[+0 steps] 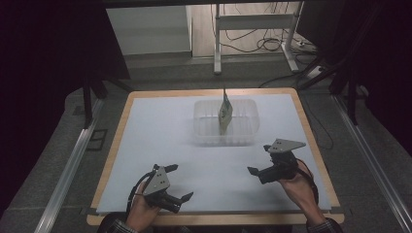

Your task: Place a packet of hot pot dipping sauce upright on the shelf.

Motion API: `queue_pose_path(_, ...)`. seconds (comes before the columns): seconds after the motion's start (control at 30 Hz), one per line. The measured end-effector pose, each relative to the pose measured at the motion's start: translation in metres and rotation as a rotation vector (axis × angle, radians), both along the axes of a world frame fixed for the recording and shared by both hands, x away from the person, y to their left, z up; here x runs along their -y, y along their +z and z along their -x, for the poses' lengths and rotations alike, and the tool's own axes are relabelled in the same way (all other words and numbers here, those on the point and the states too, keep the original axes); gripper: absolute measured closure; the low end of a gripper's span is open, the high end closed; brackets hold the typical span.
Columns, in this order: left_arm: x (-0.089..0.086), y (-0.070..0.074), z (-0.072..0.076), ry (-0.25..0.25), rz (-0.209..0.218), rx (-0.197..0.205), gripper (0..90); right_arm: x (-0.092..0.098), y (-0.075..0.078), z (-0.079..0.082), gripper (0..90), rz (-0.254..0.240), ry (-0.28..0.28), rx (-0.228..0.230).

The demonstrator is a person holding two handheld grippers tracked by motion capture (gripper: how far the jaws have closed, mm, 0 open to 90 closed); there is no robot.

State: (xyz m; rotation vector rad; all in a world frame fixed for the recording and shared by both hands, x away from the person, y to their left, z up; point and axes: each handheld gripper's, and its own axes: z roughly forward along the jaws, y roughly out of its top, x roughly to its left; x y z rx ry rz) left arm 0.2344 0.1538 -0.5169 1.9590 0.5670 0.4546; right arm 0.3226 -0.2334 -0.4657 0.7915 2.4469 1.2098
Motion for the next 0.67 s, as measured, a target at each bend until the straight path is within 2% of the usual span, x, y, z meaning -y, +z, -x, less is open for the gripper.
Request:
queue_pose_path(0.2,0.001,0.000,0.000,0.001,-0.007,-0.001,0.0,0.010,-0.008,0.007,0.3,0.022,-0.014,0.001)
queue_pose_path(0.37,0.001,-0.001,0.000,-0.004,-0.010,-0.003,0.0,0.017,-0.014,0.011,0.3,0.060,-0.027,0.007)
queue_pose_path(0.47,0.002,-0.001,0.000,-0.007,-0.015,-0.002,0.0,0.020,-0.020,0.011,0.3,0.087,-0.039,-0.006)
queue_pose_path(0.67,0.002,-0.001,0.000,-0.008,-0.014,0.000,0.0,0.023,-0.022,0.010,0.2,0.077,-0.050,-0.022)
